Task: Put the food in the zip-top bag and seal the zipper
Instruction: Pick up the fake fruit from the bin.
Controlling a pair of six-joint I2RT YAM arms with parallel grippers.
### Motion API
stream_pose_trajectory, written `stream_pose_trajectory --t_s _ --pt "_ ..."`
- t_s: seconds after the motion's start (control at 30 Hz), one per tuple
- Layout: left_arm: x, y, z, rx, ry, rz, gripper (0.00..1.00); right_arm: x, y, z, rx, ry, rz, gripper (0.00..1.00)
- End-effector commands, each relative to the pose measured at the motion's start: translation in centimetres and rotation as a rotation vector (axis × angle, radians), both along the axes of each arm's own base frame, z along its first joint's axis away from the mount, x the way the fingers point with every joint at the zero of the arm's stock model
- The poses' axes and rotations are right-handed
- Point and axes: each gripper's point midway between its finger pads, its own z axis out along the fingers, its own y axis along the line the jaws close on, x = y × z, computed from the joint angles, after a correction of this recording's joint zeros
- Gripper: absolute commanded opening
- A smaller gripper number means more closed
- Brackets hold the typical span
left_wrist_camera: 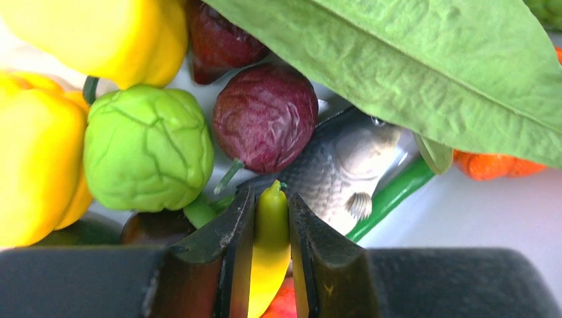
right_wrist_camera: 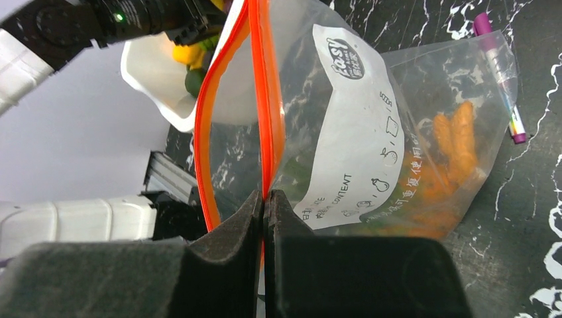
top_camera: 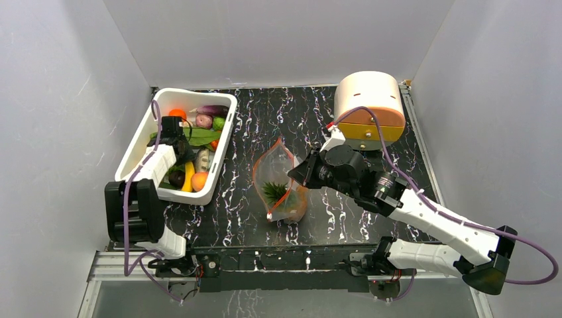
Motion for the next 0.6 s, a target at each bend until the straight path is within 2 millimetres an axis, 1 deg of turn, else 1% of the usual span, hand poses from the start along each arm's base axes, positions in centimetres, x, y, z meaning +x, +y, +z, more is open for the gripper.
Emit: stream_pose_trajectory --t_s 0.0,0.13,0.2,0.27,0.4,0.47,0.5,0.53,0.57 --pt "-1.2 -0.8 4.0 -0.039 -0.056 -0.029 0.14 -1.6 1.0 4.5 0.039 -0.114 0.162 0.00" --pt "-2.3 -1.8 6.3 -0.080 -0.108 -0.059 0.13 -3.8 3.3 4.7 0.025 -0.104 0.371 0.00" --pt "-2.4 -1.9 7.5 -0.085 -0.125 -0.066 0.13 -5.1 4.3 5.1 0.033 -0.100 0.479 0.00" --pt "-2.5 -1.8 8.5 -0.078 -0.133 -0.067 0.13 -6.5 5.3 6.3 0.078 -0.102 0.586 0.00" --pt "-2.8 -2.1 10.6 -0.084 -0.181 -0.080 0.13 -8.7 6.7 9.6 0.208 -0.134 0.739 0.00" --pt "-3.0 -2.4 11.5 -0.094 -0.207 -0.092 0.12 -8.6 6.8 10.4 0.229 -0.166 0.736 0.00" --pt "-3.1 -2.6 11.9 -0.100 -0.216 -0.102 0.12 -8.1 6.7 10.3 0.217 -0.177 0.708 0.00" --pt "-3.2 -2.8 12.4 -0.109 -0.225 -0.113 0.11 -7.5 6.5 9.7 0.190 -0.184 0.680 0.00" --pt "-3.4 -3.0 12.7 -0.113 -0.230 -0.122 0.10 -6.7 6.3 8.6 0.147 -0.177 0.637 0.00"
